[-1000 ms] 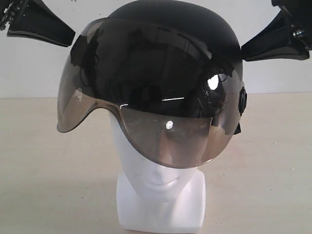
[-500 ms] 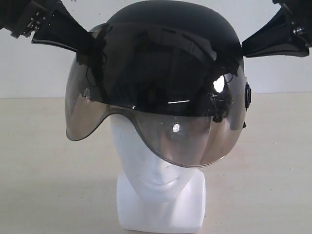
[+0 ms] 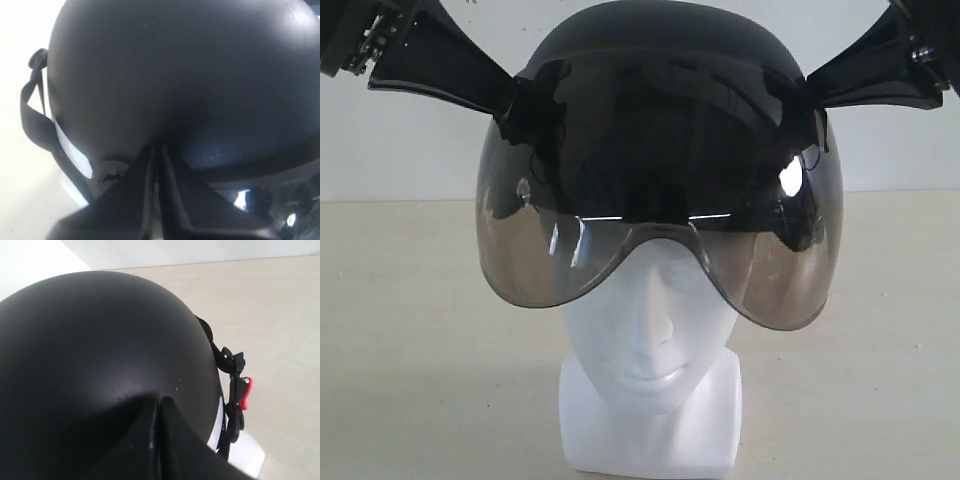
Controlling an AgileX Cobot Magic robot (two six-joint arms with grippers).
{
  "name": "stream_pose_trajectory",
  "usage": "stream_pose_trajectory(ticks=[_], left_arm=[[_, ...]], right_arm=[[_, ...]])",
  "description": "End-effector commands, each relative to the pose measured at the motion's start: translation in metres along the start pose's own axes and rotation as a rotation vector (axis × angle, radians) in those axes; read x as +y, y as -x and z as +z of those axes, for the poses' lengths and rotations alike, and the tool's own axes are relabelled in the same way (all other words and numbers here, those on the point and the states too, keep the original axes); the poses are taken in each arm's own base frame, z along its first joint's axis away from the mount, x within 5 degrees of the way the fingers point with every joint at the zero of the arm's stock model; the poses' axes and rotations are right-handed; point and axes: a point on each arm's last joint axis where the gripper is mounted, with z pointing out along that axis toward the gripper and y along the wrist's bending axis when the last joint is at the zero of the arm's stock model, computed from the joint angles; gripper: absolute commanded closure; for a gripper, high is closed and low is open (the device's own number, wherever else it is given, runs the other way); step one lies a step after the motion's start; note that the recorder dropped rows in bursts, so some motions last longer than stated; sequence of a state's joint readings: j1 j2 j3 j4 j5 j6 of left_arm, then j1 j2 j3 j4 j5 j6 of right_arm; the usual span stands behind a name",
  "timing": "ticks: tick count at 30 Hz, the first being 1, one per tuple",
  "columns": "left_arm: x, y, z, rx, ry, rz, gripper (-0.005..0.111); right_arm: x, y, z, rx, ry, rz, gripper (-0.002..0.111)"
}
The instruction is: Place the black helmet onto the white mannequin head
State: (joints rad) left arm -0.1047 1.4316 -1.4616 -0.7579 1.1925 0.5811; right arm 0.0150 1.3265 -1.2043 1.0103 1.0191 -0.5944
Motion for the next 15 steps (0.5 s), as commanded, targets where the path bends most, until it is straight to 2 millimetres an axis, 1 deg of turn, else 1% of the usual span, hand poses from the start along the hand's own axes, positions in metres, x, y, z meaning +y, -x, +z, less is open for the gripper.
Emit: stream_pose_trajectory(ticks=[1,4,7,12,15], left_arm=[[0.000,-0.010,0.005,0.068,0.005,0.003,0.102],[0.000,-0.010,0.005,0.069,0.006,0.012,0.102],[0.001,-0.010,0.005,0.069,0.007,0.028,0.102],[0.000,-0.008,0.003,0.062,0.009,0.037,0.102],[-0.004,-0.003,-0.005,0.034,0.020,0.057,0.102]], right_arm=[[0.004,0.000,0.000,0.008,0.032,-0.012,0.109],[0.006,-0.001,0.000,0.018,0.040,-0.015,0.109],[0.011,-0.002,-0.005,0.010,0.045,-0.029,0.109],[0.028,-0.003,-0.021,-0.037,0.046,-0.081,0.109],[0.038,-0.006,-0.031,-0.046,0.060,-0.106,0.109]])
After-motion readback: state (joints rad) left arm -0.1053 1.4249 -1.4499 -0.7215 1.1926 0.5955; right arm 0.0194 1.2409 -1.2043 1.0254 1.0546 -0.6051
